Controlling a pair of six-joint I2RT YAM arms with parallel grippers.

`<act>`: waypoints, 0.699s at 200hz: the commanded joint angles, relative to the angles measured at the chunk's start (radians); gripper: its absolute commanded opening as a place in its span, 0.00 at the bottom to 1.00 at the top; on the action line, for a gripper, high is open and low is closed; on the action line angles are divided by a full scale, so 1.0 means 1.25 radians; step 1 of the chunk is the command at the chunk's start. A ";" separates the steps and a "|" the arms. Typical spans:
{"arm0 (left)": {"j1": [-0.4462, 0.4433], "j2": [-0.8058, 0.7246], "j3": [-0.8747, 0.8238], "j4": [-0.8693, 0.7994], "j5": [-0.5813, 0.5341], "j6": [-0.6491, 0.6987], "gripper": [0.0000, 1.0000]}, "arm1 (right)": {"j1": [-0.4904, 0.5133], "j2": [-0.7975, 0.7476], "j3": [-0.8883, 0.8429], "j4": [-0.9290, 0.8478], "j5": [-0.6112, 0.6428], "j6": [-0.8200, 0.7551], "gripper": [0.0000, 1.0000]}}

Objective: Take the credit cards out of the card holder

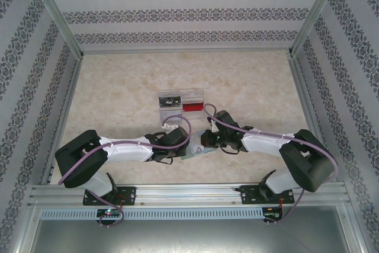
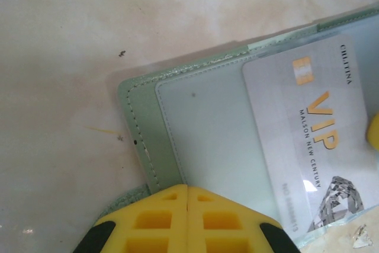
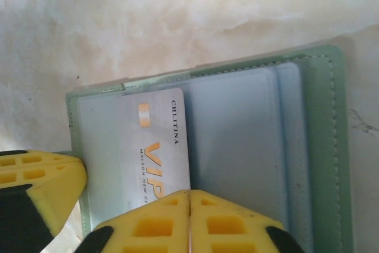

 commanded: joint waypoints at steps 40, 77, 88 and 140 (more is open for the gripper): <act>0.007 0.030 0.016 -0.048 0.002 -0.002 0.00 | -0.011 0.014 0.017 0.013 -0.020 -0.035 0.26; 0.007 0.025 0.014 -0.047 0.002 -0.002 0.00 | -0.014 0.056 0.028 0.026 -0.038 -0.036 0.25; 0.006 0.025 0.013 -0.046 0.002 -0.002 0.00 | -0.013 0.063 0.029 0.028 -0.043 -0.036 0.25; 0.007 0.025 0.011 -0.045 0.002 -0.001 0.00 | -0.015 0.048 0.019 0.026 -0.041 -0.031 0.03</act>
